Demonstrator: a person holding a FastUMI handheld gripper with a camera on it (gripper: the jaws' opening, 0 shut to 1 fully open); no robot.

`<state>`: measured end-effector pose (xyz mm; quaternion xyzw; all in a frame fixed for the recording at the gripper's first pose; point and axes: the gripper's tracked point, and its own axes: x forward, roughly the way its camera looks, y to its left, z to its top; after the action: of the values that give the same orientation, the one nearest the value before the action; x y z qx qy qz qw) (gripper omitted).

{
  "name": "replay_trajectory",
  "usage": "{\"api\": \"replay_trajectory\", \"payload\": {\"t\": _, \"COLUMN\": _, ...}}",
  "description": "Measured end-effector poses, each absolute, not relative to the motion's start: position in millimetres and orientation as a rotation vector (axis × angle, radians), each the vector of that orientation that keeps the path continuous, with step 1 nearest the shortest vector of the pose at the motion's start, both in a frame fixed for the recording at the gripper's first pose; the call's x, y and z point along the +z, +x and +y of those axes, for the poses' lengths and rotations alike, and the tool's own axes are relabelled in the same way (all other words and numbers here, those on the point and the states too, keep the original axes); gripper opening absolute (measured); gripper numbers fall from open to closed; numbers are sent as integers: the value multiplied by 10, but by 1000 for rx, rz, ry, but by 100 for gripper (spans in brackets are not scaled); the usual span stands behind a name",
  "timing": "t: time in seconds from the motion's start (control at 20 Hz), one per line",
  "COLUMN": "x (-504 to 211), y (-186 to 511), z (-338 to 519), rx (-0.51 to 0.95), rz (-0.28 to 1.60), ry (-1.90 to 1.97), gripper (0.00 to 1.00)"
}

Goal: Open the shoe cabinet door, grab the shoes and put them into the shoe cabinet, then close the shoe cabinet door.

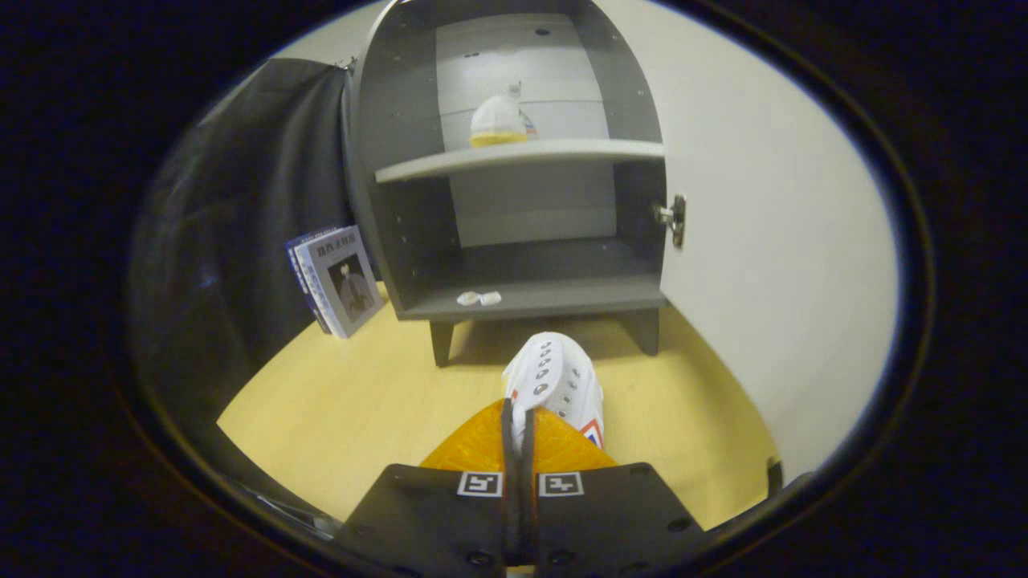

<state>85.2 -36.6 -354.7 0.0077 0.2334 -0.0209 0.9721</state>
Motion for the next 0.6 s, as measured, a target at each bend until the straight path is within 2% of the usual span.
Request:
{"api": "replay_trajectory", "payload": {"t": 0.35, "x": -1836, "y": 1105, "z": -306, "rx": -151, "rz": 291, "ry": -107, "gripper": 2}}
{"api": "replay_trajectory", "payload": {"t": 0.6, "x": -1252, "y": 1681, "z": -449, "rx": -167, "rz": 238, "ry": -190, "gripper": 2}}
